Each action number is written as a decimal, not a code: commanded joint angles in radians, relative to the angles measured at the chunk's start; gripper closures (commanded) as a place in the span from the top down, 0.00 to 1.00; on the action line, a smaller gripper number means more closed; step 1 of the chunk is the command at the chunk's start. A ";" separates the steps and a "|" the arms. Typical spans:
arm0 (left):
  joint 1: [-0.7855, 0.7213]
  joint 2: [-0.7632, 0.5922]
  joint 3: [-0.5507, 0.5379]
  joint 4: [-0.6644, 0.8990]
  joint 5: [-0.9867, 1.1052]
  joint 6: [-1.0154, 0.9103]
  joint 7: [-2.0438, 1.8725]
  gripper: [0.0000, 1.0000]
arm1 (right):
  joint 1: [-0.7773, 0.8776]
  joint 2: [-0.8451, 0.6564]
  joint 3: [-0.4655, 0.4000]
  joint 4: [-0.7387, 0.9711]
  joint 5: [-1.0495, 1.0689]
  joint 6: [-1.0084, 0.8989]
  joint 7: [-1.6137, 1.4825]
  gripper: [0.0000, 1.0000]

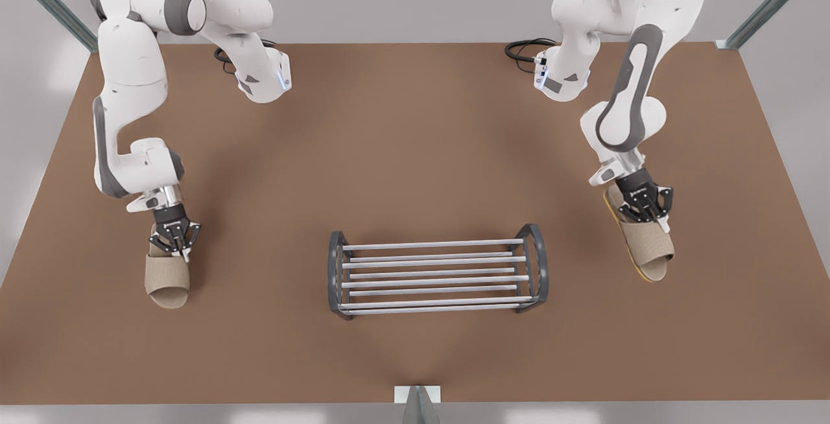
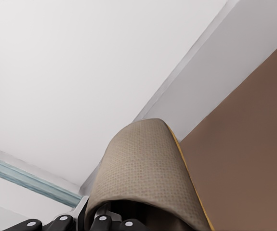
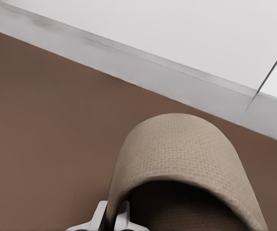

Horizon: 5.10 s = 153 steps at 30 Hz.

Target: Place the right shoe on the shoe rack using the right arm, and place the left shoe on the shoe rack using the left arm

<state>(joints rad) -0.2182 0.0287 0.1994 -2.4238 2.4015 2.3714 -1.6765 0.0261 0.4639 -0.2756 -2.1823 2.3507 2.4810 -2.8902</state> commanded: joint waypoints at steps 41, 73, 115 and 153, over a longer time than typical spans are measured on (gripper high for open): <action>-0.228 0.401 -0.666 0.698 -0.809 -0.896 1.141 0.26 | 0.273 -0.191 0.750 0.555 -0.191 0.921 1.275 0.21; -0.245 0.685 -0.630 0.907 -0.835 -0.867 0.985 1.00 | 0.265 -0.119 0.753 0.605 -0.194 0.917 1.267 0.21; 0.036 0.275 -0.136 1.187 -2.411 -0.821 1.640 1.00 | 0.483 0.372 0.593 1.024 -0.223 0.920 1.284 1.00; -0.046 0.254 -0.147 1.198 -2.340 -0.879 1.511 1.00 | -0.068 -0.372 0.296 0.527 -2.380 -0.731 2.968 1.00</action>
<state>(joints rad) -0.2638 0.2834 0.0534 -1.2264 0.0608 1.5016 -0.1599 -0.0766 0.0930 0.0188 -1.6564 0.0011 1.8680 -0.6875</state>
